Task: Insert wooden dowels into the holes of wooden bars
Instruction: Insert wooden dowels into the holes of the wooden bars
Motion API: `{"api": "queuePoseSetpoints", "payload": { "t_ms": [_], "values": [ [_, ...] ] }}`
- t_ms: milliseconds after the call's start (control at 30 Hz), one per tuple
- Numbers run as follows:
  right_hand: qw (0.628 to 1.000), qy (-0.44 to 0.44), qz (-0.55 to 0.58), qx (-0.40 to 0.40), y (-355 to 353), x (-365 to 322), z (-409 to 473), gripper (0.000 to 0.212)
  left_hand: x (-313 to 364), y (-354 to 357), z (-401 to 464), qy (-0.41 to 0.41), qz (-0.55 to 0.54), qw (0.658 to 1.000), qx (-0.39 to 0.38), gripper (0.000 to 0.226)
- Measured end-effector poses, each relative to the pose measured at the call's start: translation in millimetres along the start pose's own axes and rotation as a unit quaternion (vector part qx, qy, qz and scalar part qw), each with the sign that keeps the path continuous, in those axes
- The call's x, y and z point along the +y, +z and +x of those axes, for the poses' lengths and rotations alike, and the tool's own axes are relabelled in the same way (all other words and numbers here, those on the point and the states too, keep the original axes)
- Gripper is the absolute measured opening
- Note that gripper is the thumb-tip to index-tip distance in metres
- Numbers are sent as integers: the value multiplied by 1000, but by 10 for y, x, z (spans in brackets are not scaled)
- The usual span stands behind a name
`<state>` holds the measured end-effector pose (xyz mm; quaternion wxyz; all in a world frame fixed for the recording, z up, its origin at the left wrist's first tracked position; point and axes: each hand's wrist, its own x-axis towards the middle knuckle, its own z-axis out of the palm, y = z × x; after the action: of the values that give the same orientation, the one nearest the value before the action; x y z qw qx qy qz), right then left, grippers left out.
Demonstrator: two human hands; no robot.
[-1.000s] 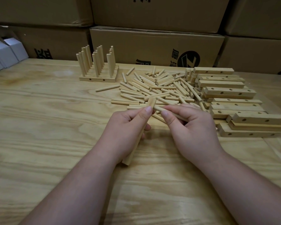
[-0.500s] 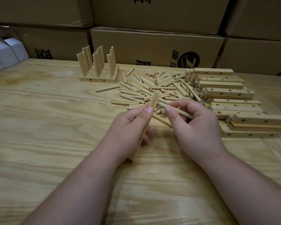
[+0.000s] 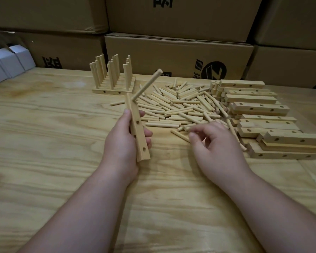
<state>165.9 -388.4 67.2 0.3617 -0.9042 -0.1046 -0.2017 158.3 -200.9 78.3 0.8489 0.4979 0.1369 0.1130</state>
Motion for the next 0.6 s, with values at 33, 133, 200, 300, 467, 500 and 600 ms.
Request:
{"api": "queuePoseSetpoints", "payload": {
  "t_ms": [33, 133, 200, 300, 467, 500, 600],
  "values": [
    [998, -3, -45, -34, 25, 5, -10, 16, 8, -1, 2, -1, -12, 1000, 1, 41],
    [991, 16, -115, -72, 35, -4, -31, 28, 12, 1, -12, 7, 3, 1000, -12, 43],
    [990, 27, -124, -57, 13, -14, -32, 27, 7, 6, -23, 9, 13, 1000, -18, 42],
    [986, 55, -147, -51, -2, -2, -18, 26, 0, 4, -25, 10, 19, 1000, -23, 42],
    [990, 41, -131, -36, -6, -7, -12, 5, -20, -17, -10, 15, 47, 998, -38, 42],
    [994, 21, -105, -26, -8, -19, -12, 3, -25, -18, -8, 17, 54, 998, -39, 41],
    [999, -46, -9, -2, -12, -94, -32, 7, -37, -16, -10, 24, 77, 995, -51, 41]
  ]
}}
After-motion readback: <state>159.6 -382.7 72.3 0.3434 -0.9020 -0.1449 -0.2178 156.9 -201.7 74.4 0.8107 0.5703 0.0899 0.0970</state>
